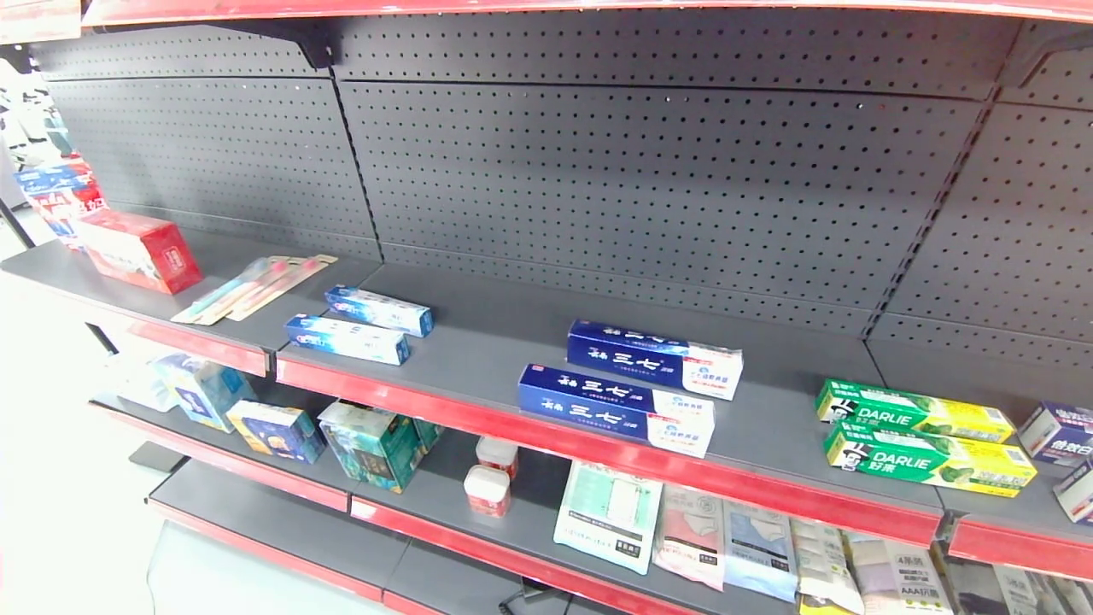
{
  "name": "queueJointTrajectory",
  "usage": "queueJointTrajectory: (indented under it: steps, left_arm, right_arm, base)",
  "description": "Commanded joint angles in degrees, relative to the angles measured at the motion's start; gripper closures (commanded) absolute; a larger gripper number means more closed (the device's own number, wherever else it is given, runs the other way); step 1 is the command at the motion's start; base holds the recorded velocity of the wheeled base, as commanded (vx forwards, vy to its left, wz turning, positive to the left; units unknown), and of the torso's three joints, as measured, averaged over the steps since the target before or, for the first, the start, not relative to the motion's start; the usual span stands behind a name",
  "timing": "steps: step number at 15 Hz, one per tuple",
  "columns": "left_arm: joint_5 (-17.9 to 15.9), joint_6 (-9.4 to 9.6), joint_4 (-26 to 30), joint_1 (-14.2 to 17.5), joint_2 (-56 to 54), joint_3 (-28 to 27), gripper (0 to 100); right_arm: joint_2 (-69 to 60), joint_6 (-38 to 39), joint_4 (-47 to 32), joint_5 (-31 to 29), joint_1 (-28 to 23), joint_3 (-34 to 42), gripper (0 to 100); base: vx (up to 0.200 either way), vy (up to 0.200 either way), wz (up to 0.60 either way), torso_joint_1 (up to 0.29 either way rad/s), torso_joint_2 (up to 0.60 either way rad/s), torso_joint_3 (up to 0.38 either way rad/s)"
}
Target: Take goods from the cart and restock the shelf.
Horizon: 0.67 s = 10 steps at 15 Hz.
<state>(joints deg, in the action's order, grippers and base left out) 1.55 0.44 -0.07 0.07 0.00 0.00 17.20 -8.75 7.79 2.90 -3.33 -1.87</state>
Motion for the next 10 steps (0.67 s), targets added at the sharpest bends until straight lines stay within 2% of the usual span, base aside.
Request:
queueJointTrajectory:
  steps: [1, 4, 10]
  left_arm:
    - [0.03, 0.0, -0.01, 0.1, 0.0, 0.0, 0]
    - [0.03, 0.0, -0.01, 0.01, 0.0, 0.0, 0]
    - [-0.05, 0.09, -0.01, 0.01, 0.0, 0.0, 0]
  right_arm:
    - [-12.81, 4.53, -8.23, -0.53, 0.69, 0.28, 0]
    - [-14.65, 8.66, -8.32, -0.53, 2.27, 1.25, 0]
    - [-17.11, 8.58, -8.14, -3.52, 3.5, 1.78, 0]
  base:
    - [0.0, 0.0, 0.0, 0.0, 0.0, 0.0]
    - [0.0, 0.0, 0.0, 0.0, 0.0, 0.0]
    - [0.0, 0.0, 0.0, 0.0, 0.0, 0.0]
